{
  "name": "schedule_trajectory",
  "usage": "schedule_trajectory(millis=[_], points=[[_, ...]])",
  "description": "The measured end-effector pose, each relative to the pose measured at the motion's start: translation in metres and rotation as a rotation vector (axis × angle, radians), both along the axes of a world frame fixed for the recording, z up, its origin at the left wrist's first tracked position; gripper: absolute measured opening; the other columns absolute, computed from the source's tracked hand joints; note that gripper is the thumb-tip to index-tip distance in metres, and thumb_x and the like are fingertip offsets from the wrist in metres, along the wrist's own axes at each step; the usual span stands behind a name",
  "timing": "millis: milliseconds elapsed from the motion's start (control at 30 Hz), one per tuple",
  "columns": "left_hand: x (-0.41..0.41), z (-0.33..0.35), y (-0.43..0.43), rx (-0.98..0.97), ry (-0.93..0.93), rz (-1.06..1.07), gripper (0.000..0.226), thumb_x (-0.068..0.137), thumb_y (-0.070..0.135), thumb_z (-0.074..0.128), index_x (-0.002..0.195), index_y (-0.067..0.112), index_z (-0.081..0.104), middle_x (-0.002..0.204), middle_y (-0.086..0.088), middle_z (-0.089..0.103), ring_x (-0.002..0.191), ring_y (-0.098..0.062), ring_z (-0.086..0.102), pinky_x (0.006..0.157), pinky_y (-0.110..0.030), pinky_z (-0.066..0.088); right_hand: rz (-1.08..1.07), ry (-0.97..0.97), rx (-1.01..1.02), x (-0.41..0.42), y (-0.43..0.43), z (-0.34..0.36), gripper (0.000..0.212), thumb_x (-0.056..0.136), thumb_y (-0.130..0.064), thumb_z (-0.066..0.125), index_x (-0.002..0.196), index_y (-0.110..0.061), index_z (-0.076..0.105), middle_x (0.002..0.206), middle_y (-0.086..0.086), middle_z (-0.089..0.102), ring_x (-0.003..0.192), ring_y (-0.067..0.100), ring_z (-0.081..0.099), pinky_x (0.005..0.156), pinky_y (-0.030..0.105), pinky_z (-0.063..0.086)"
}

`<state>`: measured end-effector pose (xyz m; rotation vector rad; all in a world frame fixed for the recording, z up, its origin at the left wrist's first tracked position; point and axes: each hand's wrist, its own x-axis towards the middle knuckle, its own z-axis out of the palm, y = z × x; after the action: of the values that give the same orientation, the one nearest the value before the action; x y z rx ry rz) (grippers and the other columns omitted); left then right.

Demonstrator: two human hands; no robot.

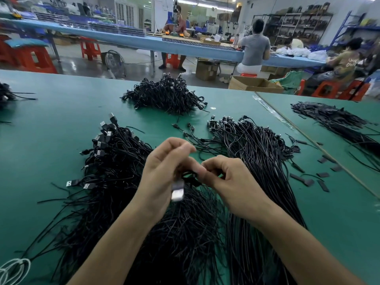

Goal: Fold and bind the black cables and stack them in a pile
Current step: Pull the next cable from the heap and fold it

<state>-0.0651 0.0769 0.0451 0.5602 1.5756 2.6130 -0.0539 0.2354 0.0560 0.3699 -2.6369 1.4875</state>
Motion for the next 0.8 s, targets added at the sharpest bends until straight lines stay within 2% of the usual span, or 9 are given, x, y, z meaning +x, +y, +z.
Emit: schedule_trajectory(millis=[67,133,200,333,467,567,600,667,800], points=[[0.001,-0.004,0.004,-0.151,0.124,0.061,0.008,0.083,0.018,0.071,0.088,0.019,0.064,0.078,-0.002,0.074,0.075,-0.014,0.069,0.072,-0.023,0.054,-0.018,-0.031,-0.099,-0.003,0.004,0.001,0.015,0.09,-0.026,0.07,0.084,-0.013,0.072,0.074,0.01,0.066,0.067,0.009,0.054,0.068,0.035,0.051],[0.0,-0.009,0.008,-0.406,0.221,0.216,0.024,0.072,0.028,0.081,0.086,0.032,0.062,0.09,0.015,0.07,0.084,-0.004,0.064,0.073,-0.018,0.048,-0.041,-0.025,-0.19,-0.006,0.008,0.002,0.012,0.092,-0.017,0.068,0.082,-0.012,0.071,0.068,0.004,0.063,0.066,0.006,0.053,0.064,0.026,0.05],[-0.003,-0.014,0.01,-0.562,0.226,0.342,0.035,0.067,0.035,0.089,0.084,0.033,0.058,0.076,0.024,0.057,0.069,0.0,0.049,0.063,-0.017,0.04,-0.075,0.022,-0.21,-0.009,0.011,0.002,0.014,0.092,-0.013,0.069,0.078,-0.013,0.07,0.065,-0.007,0.057,0.062,0.003,0.047,0.061,0.016,0.044],[-0.005,-0.02,0.011,-0.603,0.127,0.38,0.042,0.065,0.045,0.088,0.079,0.027,0.053,0.055,0.013,0.051,0.047,-0.006,0.04,0.048,-0.02,0.035,-0.111,0.092,-0.208,-0.01,0.009,-0.002,0.014,0.092,-0.014,0.069,0.078,-0.018,0.068,0.062,-0.019,0.057,0.06,-0.002,0.047,0.062,0.013,0.042],[-0.004,-0.017,0.01,-0.428,-0.048,0.259,0.039,0.069,0.033,0.086,0.083,0.016,0.054,0.065,-0.006,0.07,0.054,-0.022,0.069,0.049,-0.027,0.053,-0.075,0.116,-0.25,-0.008,0.002,-0.003,0.015,0.092,-0.012,0.068,0.082,-0.022,0.067,0.066,-0.02,0.065,0.064,-0.006,0.055,0.068,0.012,0.045],[-0.006,-0.011,0.008,-0.245,-0.157,0.174,0.014,0.091,0.001,0.067,0.083,0.011,0.063,0.072,-0.008,0.073,0.064,-0.017,0.072,0.059,-0.023,0.057,-0.018,0.123,-0.228,-0.006,-0.003,-0.002,0.015,0.092,-0.013,0.068,0.079,-0.021,0.069,0.072,-0.014,0.068,0.07,0.0,0.06,0.071,0.016,0.049],[-0.007,-0.009,0.007,-0.156,-0.196,0.137,0.023,0.095,0.0,0.058,0.078,0.013,0.067,0.071,-0.006,0.072,0.065,-0.015,0.071,0.06,-0.024,0.057,-0.008,0.124,-0.211,-0.006,-0.004,-0.002,0.015,0.092,-0.014,0.068,0.078,-0.019,0.069,0.075,-0.009,0.07,0.074,0.006,0.063,0.075,0.021,0.052],[-0.008,-0.006,0.006,-0.066,-0.227,0.075,0.029,0.09,0.019,0.054,0.067,0.023,0.072,0.07,-0.001,0.07,0.065,-0.013,0.067,0.06,-0.026,0.055,0.006,0.118,-0.193,-0.005,-0.004,-0.001,0.017,0.093,-0.016,0.068,0.076,-0.019,0.069,0.078,-0.002,0.071,0.077,0.013,0.063,0.079,0.025,0.052],[-0.008,-0.005,-0.002,-0.184,-0.16,0.056,0.022,0.067,0.047,0.08,0.07,0.028,0.069,0.07,0.004,0.065,0.063,-0.008,0.059,0.058,-0.024,0.048,0.023,0.12,-0.11,-0.003,-0.003,0.0,0.015,0.092,-0.022,0.069,0.077,-0.025,0.069,0.073,-0.017,0.063,0.069,0.0,0.053,0.068,0.015,0.044]])
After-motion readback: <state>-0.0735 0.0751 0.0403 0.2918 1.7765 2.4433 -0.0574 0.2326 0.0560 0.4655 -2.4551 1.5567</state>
